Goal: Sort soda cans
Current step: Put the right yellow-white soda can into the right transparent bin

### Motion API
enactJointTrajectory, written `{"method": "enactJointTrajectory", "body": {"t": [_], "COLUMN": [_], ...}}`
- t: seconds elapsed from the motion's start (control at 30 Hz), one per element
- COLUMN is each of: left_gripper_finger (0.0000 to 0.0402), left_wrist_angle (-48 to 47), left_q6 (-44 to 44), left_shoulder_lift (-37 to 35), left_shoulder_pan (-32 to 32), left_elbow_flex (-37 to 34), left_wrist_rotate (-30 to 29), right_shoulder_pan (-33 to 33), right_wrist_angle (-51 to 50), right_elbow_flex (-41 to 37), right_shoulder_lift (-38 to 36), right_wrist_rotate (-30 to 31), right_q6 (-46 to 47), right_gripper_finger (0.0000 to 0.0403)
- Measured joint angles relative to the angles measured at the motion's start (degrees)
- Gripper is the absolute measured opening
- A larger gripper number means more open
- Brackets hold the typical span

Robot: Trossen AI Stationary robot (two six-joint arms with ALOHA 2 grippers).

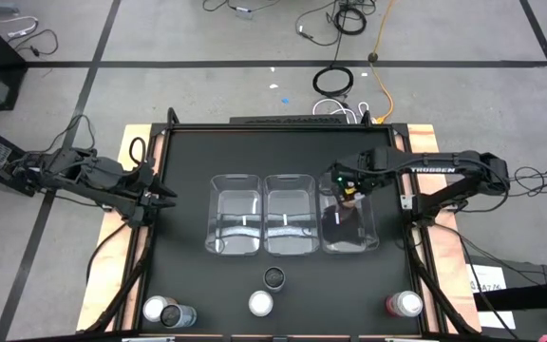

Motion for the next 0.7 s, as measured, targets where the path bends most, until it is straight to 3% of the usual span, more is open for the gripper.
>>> {"method": "enactJointTrajectory", "body": {"t": [0.7], "left_gripper_finger": [0.0128], "left_wrist_angle": [0.0], "left_q6": [0.0], "left_shoulder_lift": [0.0], "left_shoulder_pan": [0.0], "left_elbow_flex": [0.0], "left_wrist_rotate": [0.0], "right_shoulder_pan": [-1.7], "right_wrist_angle": [1.2], "right_elbow_flex": [0.0], "right_shoulder_lift": [0.3], "right_wrist_rotate": [-0.2], "right_q6": [1.1], "right_gripper_finger": [0.0295]}}
